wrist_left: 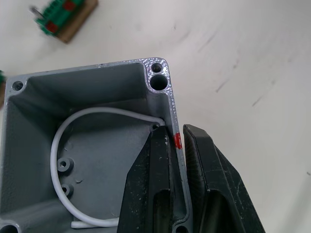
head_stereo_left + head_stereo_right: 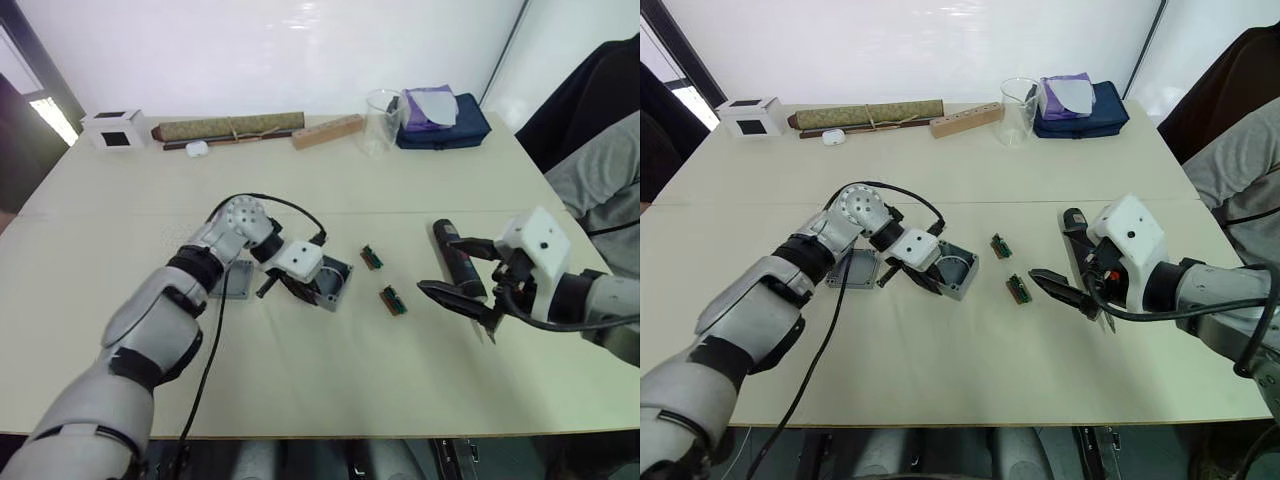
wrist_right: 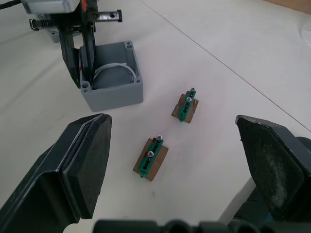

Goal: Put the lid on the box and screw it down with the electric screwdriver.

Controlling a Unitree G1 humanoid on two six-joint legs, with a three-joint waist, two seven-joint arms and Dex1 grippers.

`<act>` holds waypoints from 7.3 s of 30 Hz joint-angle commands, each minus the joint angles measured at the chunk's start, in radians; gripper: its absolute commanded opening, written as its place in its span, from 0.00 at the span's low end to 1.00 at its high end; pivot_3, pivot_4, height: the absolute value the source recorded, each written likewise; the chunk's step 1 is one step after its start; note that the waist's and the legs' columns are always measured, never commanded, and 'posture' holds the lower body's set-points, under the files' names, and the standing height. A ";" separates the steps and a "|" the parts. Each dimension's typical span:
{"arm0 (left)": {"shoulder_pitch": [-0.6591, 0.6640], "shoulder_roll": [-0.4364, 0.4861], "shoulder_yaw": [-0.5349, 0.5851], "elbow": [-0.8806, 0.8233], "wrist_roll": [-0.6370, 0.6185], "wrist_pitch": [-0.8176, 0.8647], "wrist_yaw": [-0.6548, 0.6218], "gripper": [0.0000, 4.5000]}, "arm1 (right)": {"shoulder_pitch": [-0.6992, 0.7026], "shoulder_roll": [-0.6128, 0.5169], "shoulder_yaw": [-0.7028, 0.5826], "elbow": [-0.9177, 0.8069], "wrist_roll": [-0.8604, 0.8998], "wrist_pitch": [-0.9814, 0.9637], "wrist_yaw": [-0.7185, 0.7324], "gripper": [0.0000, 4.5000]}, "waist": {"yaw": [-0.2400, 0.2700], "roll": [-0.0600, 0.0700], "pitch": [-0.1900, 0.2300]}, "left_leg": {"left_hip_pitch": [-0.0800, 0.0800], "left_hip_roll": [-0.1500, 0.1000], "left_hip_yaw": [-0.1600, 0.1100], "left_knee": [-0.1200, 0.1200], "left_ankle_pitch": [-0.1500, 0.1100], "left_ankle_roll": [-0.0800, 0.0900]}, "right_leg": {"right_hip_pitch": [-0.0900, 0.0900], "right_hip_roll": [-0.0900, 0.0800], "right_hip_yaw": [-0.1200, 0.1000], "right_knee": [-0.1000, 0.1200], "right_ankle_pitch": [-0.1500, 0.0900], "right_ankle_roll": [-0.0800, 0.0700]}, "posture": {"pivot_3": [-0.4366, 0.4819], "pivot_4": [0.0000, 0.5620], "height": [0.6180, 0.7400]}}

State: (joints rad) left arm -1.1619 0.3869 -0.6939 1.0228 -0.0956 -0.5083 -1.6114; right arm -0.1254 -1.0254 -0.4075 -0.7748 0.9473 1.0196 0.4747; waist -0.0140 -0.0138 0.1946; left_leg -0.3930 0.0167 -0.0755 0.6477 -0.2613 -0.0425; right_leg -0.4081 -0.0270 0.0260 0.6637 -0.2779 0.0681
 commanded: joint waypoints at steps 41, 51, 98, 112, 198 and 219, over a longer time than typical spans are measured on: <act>0.817 0.192 0.849 -1.282 -0.181 1.507 1.333 0.99 | -0.324 0.002 0.324 0.162 -0.183 -0.172 0.264 1.00 | 0.004 0.000 0.000 | 0.001 0.000 -0.002 0.000 0.000 0.000 | 0.001 -0.002 -0.001 0.001 0.000 0.001 | 0.48 0.27 0.97; 0.849 0.099 0.864 -1.198 -0.174 1.535 1.382 0.76 | -0.286 -0.002 0.272 0.125 -0.171 -0.141 0.245 1.00 | 0.003 0.000 -0.001 | 0.002 0.000 -0.001 0.000 0.000 -0.001 | 0.001 -0.003 -0.001 0.001 0.000 0.001 | 0.48 0.27 0.97; 0.365 -0.195 0.705 -0.992 -0.295 0.890 1.022 0.00 | -0.490 0.469 0.338 0.313 0.926 -0.230 -1.016 0.45 | -0.001 -0.001 0.000 | 0.000 0.000 0.000 0.000 0.001 -0.002 | 0.000 -0.001 0.001 0.000 0.002 0.003 | 0.48 0.27 0.97; 0.399 -0.186 0.687 -1.029 -0.298 0.924 1.011 0.00 | -0.520 0.470 0.343 0.316 0.910 -0.259 -0.989 0.06 | -0.001 -0.001 0.000 | 0.000 0.000 0.000 0.000 0.001 -0.002 | 0.000 -0.001 0.001 0.000 0.002 0.002 | 0.48 0.27 0.97; 0.408 0.479 0.613 -0.850 -0.336 0.981 0.093 0.99 | -0.393 0.211 0.914 0.776 -1.782 -1.600 -0.528 0.09 | -0.007 0.002 0.003 | -0.015 0.000 0.002 -0.001 0.003 -0.005 | -0.018 -0.001 0.002 0.001 0.002 0.002 | 0.48 0.27 0.97; 0.462 0.487 0.628 -0.919 -0.341 0.997 0.112 0.99 | -0.459 0.279 0.867 0.941 -1.794 -1.790 -0.497 0.09 | -0.008 0.002 0.003 | -0.015 0.000 0.002 0.000 0.003 -0.005 | -0.018 -0.001 0.002 0.003 0.002 0.002 | 0.48 0.27 0.97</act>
State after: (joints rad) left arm -0.6997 0.8559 -0.1013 0.1340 -0.4253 0.4922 -1.5013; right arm -0.5612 -0.7577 0.4935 0.1746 -0.8513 -0.7548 -0.0170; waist -0.0224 -0.0121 0.1972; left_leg -0.4078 0.0165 -0.0737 0.6481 -0.2584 -0.0474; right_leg -0.4261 -0.0279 0.0283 0.6669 -0.2755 0.0701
